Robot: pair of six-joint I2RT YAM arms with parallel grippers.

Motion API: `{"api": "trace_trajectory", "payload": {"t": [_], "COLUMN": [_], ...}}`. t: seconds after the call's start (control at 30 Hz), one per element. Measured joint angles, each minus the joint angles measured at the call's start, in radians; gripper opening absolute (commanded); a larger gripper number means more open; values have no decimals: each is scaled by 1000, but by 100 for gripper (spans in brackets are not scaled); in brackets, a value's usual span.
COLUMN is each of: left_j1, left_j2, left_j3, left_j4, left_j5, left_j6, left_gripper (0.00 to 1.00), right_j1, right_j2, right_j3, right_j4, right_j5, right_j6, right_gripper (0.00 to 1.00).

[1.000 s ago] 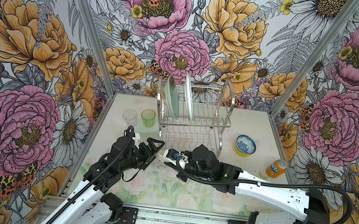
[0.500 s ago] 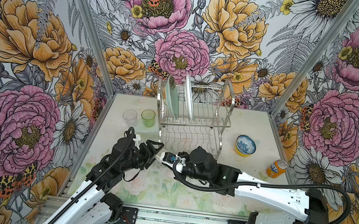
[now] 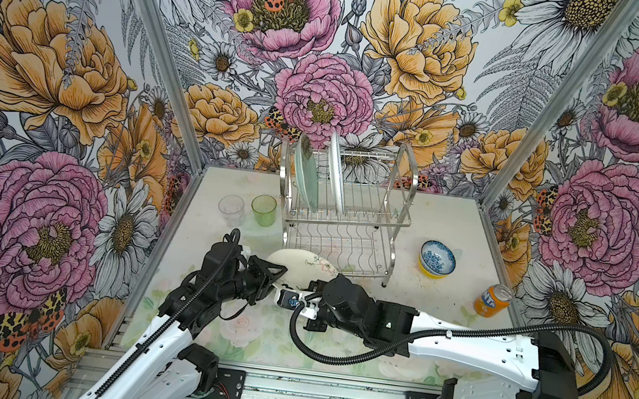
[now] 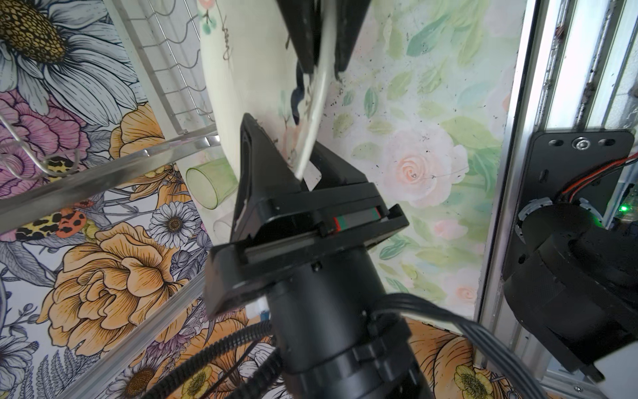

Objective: Unload the mixed dishes from the dish rack
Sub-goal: 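Lower the white plate onto the table in front of the left gripper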

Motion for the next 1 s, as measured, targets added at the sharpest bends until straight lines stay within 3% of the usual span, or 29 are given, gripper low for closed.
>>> {"api": "trace_trajectory", "payload": {"t": [0.2,0.33,0.43,0.63,0.83,1.0], "left_j1": [9,20,27,35,59,73], "left_j2": [0,0,2,6,6,11], "left_j3": [0,-2,-4,-6,-20,-35], "left_j4": [-2,1,4,9,28,27], "left_j5": [7,24,35,50,52,47], "left_j6": [26,37,52,87,158,195], "left_gripper": [20,0,0,0,0,0], "right_j1": [13,20,23,28,30,30], "right_j2": [3,3,3,3,-11,-52], "right_j3": [0,0,0,-1,-10,-19], "right_j4": [4,6,7,11,62,114], "right_j5": [25,33,41,48,71,116], "right_j6": [1,12,23,48,132,188], "right_gripper": [0,0,0,11,42,57]}}
